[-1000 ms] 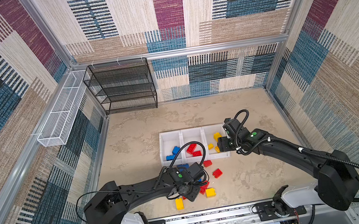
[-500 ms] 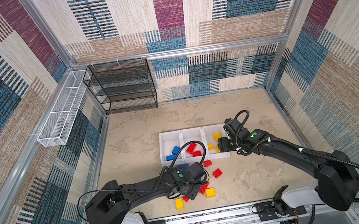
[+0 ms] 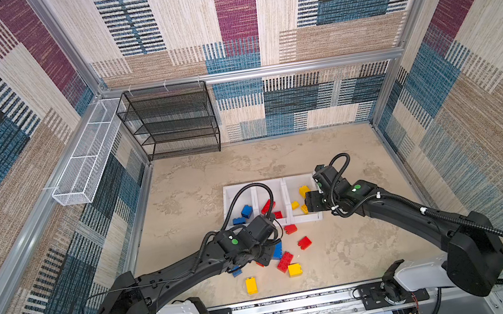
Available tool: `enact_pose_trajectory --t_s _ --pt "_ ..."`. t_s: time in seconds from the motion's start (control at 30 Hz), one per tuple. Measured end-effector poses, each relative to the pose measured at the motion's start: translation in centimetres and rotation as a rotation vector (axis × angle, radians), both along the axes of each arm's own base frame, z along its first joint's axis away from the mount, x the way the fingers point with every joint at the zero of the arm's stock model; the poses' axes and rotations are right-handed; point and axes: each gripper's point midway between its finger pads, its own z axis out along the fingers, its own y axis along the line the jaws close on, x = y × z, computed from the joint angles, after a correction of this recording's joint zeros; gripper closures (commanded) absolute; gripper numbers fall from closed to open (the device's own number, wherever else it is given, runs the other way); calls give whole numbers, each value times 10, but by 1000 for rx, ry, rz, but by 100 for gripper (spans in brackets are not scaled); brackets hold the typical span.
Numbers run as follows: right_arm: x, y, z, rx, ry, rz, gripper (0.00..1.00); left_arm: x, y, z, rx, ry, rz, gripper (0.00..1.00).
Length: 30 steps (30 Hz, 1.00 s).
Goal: Sort the legos into containers by color
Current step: 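Carry the red brick to the middle compartment and release it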
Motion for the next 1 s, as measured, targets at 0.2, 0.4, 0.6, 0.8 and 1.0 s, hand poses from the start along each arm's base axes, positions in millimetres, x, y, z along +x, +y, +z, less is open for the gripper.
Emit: enact_pose_trajectory --t_s 0.2,0.4,0.6,0.8,1.0 --pt "0 0 1 0 0 0 23 58 3 29 -109 -49 135 76" --pt "-2 -1 7 6 -12 -1 23 121 -13 40 -133 -75 187 76" --pt "-6 -4 10 15 -21 -5 23 167 -39 25 -126 -56 194 75" --pt "-12 -8 11 18 -20 -10 23 186 -57 1 -127 -5 201 67" --pt "-15 -10 9 14 -14 -10 23 186 -63 -7 -148 31 215 50"
